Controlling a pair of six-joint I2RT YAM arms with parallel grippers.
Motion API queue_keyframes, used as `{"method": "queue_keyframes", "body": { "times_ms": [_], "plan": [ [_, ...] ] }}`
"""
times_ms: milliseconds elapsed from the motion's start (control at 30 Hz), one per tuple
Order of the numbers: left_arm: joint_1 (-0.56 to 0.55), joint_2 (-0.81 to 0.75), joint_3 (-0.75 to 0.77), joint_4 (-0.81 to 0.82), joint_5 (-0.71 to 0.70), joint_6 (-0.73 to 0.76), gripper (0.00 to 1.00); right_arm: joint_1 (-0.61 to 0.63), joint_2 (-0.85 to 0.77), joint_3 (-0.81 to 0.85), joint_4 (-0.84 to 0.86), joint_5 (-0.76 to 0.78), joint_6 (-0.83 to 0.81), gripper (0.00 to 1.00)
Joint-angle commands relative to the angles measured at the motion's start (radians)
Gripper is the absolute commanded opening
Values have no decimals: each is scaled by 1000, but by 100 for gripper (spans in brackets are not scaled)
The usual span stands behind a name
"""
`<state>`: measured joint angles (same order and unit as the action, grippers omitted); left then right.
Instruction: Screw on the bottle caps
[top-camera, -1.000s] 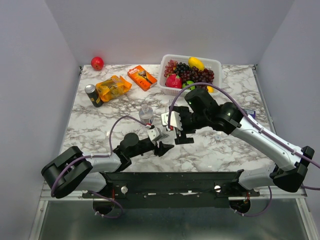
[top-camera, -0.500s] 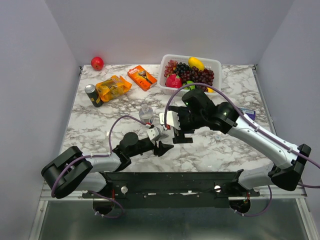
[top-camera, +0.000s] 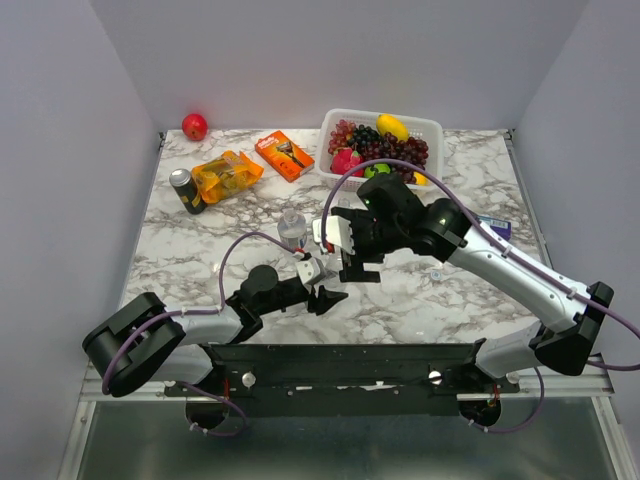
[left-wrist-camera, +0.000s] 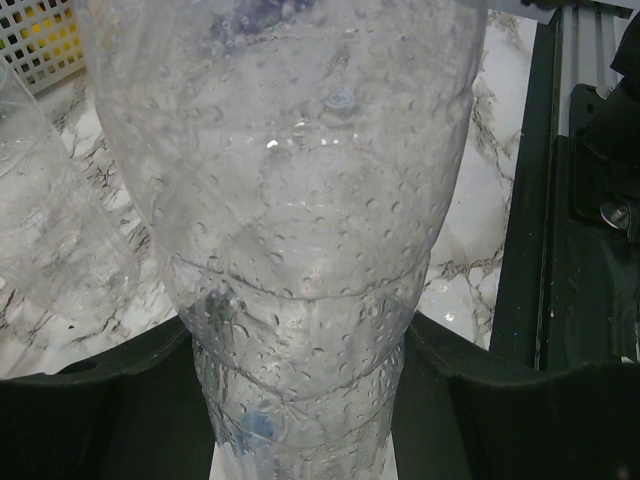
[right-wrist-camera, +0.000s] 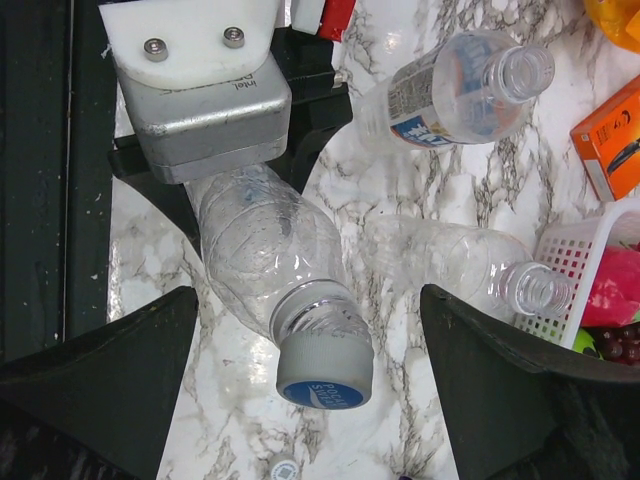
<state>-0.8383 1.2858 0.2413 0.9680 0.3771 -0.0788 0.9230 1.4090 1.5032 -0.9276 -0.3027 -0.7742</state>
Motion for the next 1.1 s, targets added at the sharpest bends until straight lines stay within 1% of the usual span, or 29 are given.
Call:
{"method": "queue_keyframes", "body": {
  "times_ms": [0,200,333,500,633,667,767,800,1067],
  "plan": [
    [-4,3,16,21,8,10,0,8,13,35,-4,0,19,99],
    [-4,1,12,31,2,2,0,5,-15,51,-7,34,58,100],
    [-2,7,15,28,-6,2,0,4,-44,66,-25,5,82,100],
    [-2,4,13,26,-9,-4,0,-16,-58,100,-62,-10,187,100],
    [-4,3,13,28,-7,-7,0,-65,-56,126,-92,-53,254,99],
    [-4,3,13,29,-9,-6,0,-94,-50,135,-100,-65,292,99],
    [-4,1,15,32,-12,-7,0,-137,-10,190,-164,-131,337,97],
    [-4,1,15,32,-12,-9,0,-141,-2,195,-175,-156,342,97],
    [-2,-6,15,31,-17,-12,0,-142,10,167,-168,-205,342,95]
  ]
}}
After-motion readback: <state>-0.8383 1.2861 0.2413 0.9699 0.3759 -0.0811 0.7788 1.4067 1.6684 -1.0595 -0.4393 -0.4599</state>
